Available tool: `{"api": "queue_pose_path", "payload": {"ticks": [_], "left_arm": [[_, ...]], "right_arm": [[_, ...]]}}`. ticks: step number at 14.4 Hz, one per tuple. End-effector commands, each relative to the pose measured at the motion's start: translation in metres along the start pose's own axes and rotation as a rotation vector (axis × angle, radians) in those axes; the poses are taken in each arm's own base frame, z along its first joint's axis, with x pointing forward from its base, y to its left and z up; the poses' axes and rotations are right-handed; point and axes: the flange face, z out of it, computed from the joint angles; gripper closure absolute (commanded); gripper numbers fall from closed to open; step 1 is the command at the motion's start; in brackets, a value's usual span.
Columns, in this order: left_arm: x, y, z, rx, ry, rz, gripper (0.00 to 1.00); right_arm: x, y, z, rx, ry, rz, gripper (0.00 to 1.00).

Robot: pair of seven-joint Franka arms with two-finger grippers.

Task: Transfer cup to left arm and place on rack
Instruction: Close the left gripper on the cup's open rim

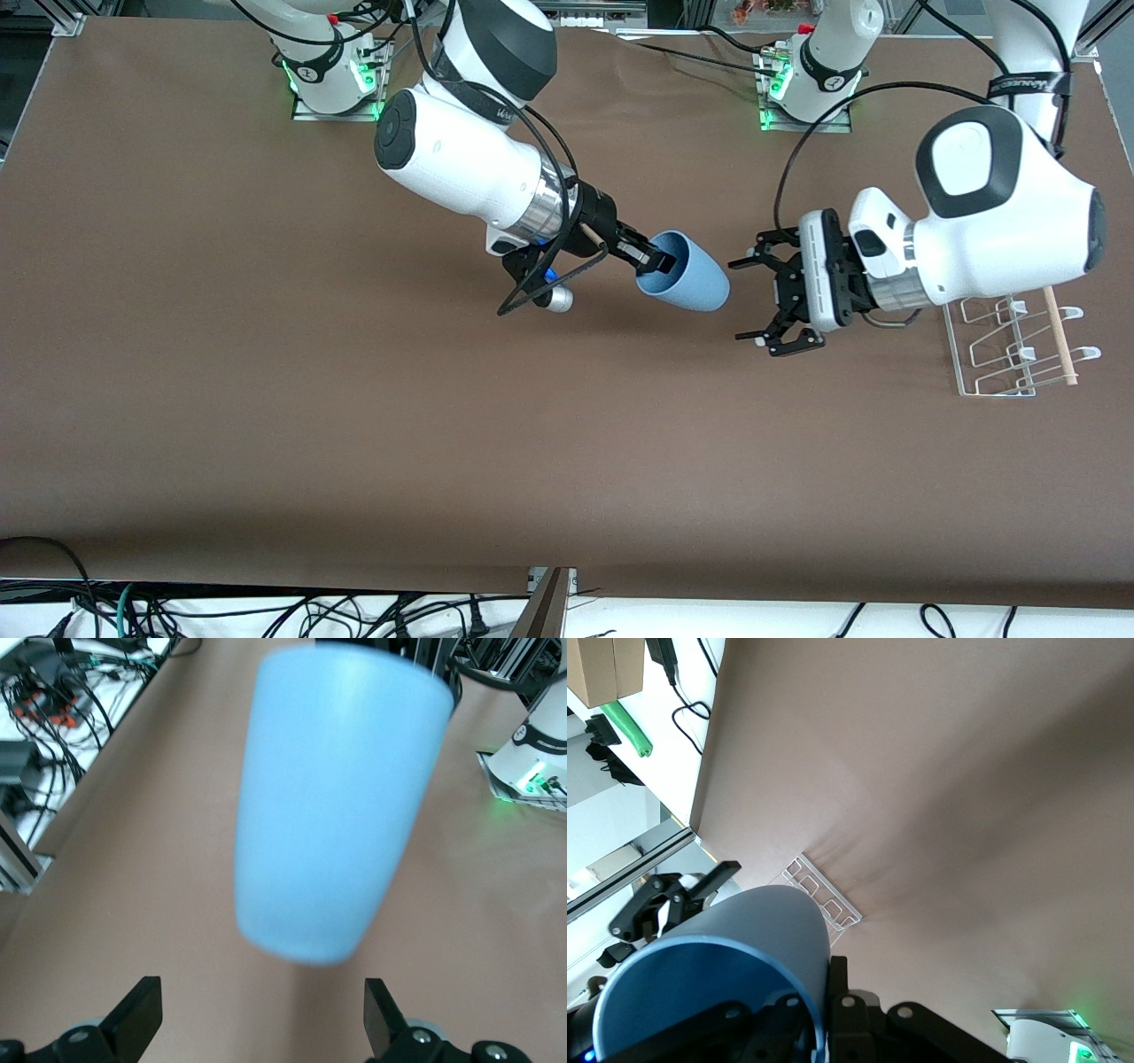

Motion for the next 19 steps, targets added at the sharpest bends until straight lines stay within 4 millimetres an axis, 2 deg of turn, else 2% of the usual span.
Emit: {"api": "queue_pose_path", "payload": {"ticks": [1, 3, 9, 11, 12, 13, 14, 16, 18, 19], "left_arm": [[0.01, 0.001, 0.003, 0.016, 0.054, 0.027, 0.0], [0.021, 0.009, 0.01, -0.009, 0.073, 0.041, 0.0], [0.034, 0.018, 0.013, -0.038, 0.097, 0.051, 0.0], [0.049, 0.029, 0.021, -0.062, 0.112, 0.075, 0.04], [0.053, 0.033, 0.019, -0.059, 0.11, 0.084, 0.1], [0.054, 0.033, 0.018, -0.059, 0.11, 0.09, 0.28], [0.053, 0.033, 0.018, -0.058, 0.112, 0.114, 0.52], [0.049, 0.032, 0.018, -0.062, 0.113, 0.122, 0.81], [0.046, 0.031, 0.014, -0.075, 0.114, 0.118, 0.98], [0.046, 0.031, 0.015, -0.078, 0.113, 0.118, 1.0]], "right_arm": [[-0.003, -0.004, -0.001, 0.021, -0.017, 0.015, 1.0], [-0.003, -0.004, -0.001, 0.021, -0.017, 0.015, 1.0], [-0.002, -0.004, -0.001, 0.022, -0.015, 0.013, 1.0], [-0.003, -0.005, -0.001, 0.024, -0.016, 0.011, 1.0], [-0.003, -0.005, -0.001, 0.023, -0.017, 0.011, 1.0], [-0.003, -0.005, -0.001, 0.024, -0.016, 0.009, 1.0], [-0.003, -0.005, -0.001, 0.024, -0.016, 0.009, 1.0], [-0.002, -0.005, -0.002, 0.024, -0.015, 0.01, 1.0], [-0.002, -0.005, -0.003, 0.026, -0.014, 0.01, 1.0], [-0.002, -0.005, -0.003, 0.027, -0.015, 0.014, 1.0]]}}
